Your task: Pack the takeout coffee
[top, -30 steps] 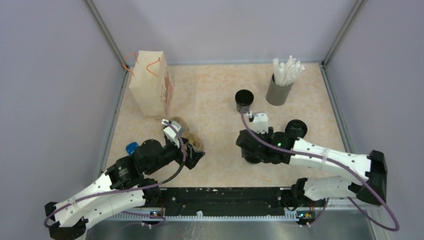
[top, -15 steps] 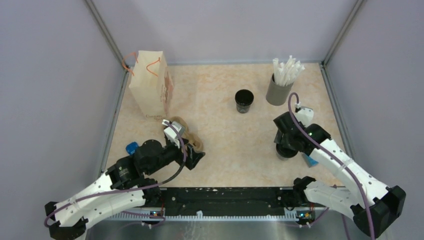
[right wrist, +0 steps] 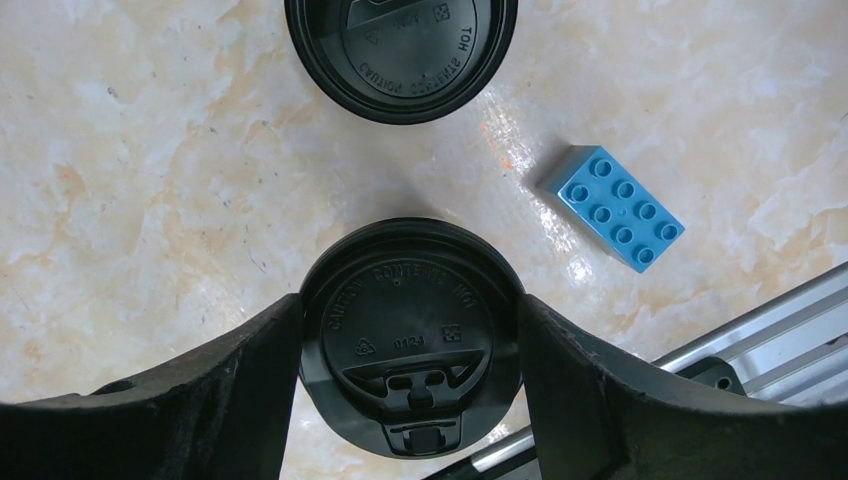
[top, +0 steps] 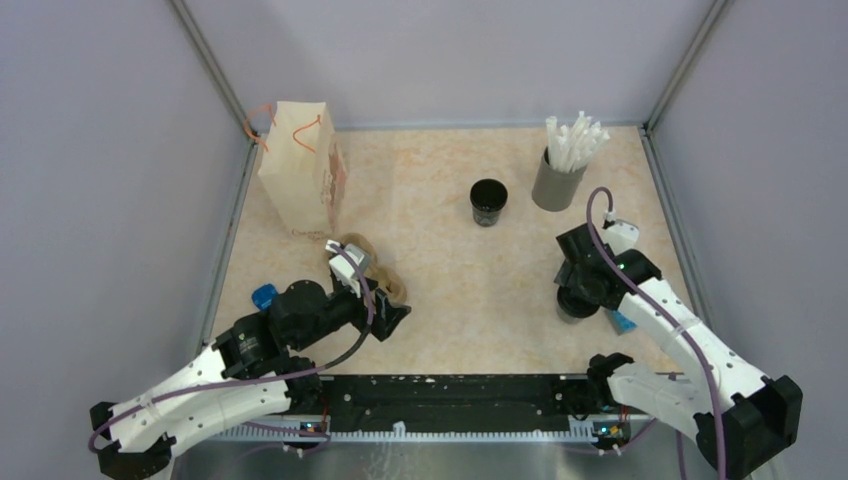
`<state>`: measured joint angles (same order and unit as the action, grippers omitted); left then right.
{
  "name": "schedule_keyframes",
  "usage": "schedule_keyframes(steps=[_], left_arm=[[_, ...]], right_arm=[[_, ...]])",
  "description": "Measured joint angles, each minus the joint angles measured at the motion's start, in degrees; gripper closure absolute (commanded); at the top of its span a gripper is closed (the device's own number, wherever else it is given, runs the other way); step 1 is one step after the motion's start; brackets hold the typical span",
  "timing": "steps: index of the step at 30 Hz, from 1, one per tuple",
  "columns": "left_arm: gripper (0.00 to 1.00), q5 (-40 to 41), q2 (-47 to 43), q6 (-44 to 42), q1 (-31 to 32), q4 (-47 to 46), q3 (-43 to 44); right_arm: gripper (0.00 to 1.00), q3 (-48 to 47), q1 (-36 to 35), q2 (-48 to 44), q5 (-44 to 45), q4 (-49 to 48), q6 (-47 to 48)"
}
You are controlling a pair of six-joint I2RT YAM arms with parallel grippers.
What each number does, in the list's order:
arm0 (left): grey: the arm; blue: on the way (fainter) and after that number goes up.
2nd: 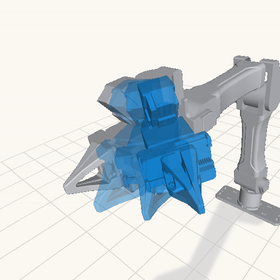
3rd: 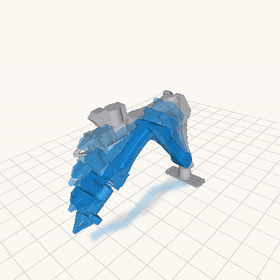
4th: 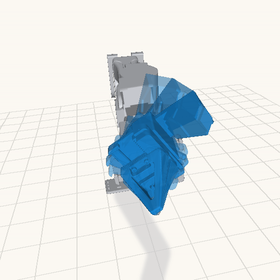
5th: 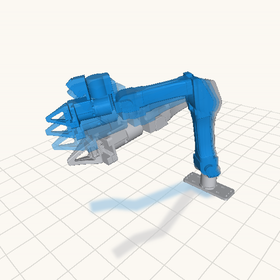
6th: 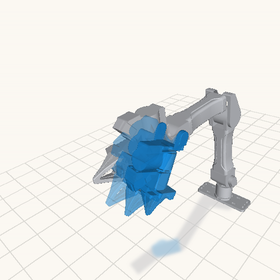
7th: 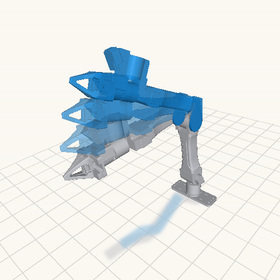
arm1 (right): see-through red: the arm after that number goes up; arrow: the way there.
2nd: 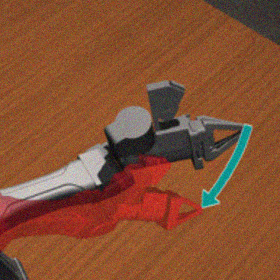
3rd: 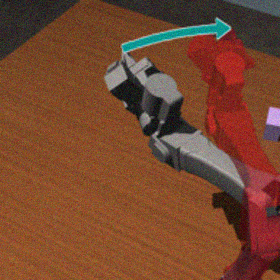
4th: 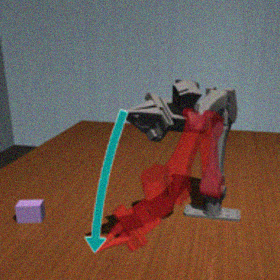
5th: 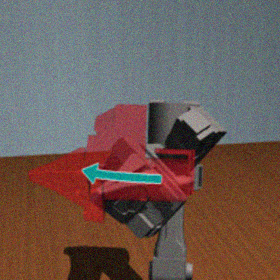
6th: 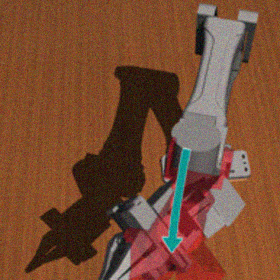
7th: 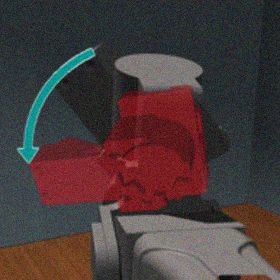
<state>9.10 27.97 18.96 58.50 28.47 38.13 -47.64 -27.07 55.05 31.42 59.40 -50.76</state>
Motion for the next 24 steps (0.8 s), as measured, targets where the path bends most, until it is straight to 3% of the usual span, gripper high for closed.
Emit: schedule_keyframes(steps=[7, 16, 24], left_arm=[[0.01, 0.6, 0.0, 0.3, 0.0, 0.0, 0.0], [0.01, 1.1, 0.0, 0.4, 0.0, 0.0, 0.0], [0.01, 3.5, 0.5, 0.7, 0.0, 0.1, 0.0]], right_arm=[[0.28, 1.3, 0.4, -0.6, 0.0, -0.7, -2.3], [0.07, 2.6, 0.4, -0.7, 0.0, -0.6, -3.6], [0.1, -6.8, 0.6, -3.0, -1.2, 4.5, -0.6]])
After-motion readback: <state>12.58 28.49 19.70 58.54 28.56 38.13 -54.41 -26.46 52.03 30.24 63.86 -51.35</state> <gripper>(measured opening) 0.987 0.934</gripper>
